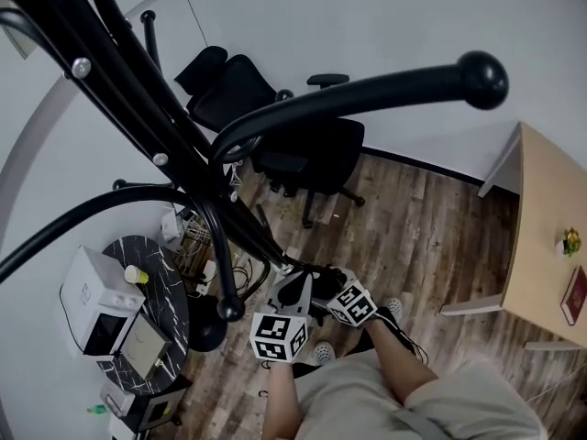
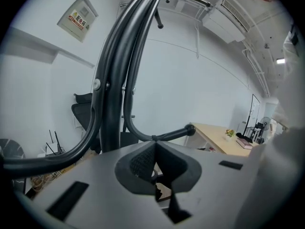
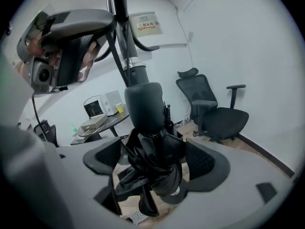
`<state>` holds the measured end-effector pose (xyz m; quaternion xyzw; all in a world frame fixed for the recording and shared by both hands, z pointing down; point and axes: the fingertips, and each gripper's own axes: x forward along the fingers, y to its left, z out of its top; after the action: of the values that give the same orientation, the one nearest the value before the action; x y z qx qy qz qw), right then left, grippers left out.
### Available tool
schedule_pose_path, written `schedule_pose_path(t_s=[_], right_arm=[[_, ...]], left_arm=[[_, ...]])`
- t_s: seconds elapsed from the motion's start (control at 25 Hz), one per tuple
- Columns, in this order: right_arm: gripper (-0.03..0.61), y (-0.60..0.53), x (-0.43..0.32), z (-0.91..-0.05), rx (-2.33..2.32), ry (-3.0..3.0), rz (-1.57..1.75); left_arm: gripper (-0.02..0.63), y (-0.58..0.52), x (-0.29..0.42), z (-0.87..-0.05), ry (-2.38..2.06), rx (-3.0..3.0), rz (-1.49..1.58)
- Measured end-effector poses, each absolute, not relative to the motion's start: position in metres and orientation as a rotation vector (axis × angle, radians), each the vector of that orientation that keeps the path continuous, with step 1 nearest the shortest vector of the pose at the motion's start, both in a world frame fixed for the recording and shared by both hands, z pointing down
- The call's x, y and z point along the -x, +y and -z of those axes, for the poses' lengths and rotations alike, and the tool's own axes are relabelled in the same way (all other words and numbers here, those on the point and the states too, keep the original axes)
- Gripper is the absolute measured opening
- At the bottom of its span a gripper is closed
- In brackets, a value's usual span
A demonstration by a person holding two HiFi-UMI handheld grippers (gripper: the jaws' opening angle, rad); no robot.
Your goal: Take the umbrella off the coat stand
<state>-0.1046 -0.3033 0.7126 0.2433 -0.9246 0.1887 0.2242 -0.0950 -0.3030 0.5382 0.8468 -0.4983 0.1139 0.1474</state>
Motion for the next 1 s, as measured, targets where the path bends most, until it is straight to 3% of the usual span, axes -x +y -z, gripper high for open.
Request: schedule_pose_path(t_s=[0.32,0.72,0.8,1.0], right_arm=[[0.456,-0.309,0.109,-0.722,-0.737,-2.581,-0.469],[0.452,-0.317,0.113,-0.733,-0.776,-2.531,-0.504],[0.287,-0.315,0.110,-0.732,-0.792,-2.535,-0.514],[0.262,-0.319,0.103,-0.724,-0.846,-2.547,-0.497]], left_arm=[[0.020,-0.303,0.095,-0.529,-1.465,-2.425,-0.271],[0.020,-0.304,0.086,-0.499,-1.466,-2.477,-0.194],[0.020,-0.304,0.085,-0.498,-1.470,-2.480,-0.193],[0.019,-0.303,0.081,-0.500,-1.443,-2.486,-0.202]])
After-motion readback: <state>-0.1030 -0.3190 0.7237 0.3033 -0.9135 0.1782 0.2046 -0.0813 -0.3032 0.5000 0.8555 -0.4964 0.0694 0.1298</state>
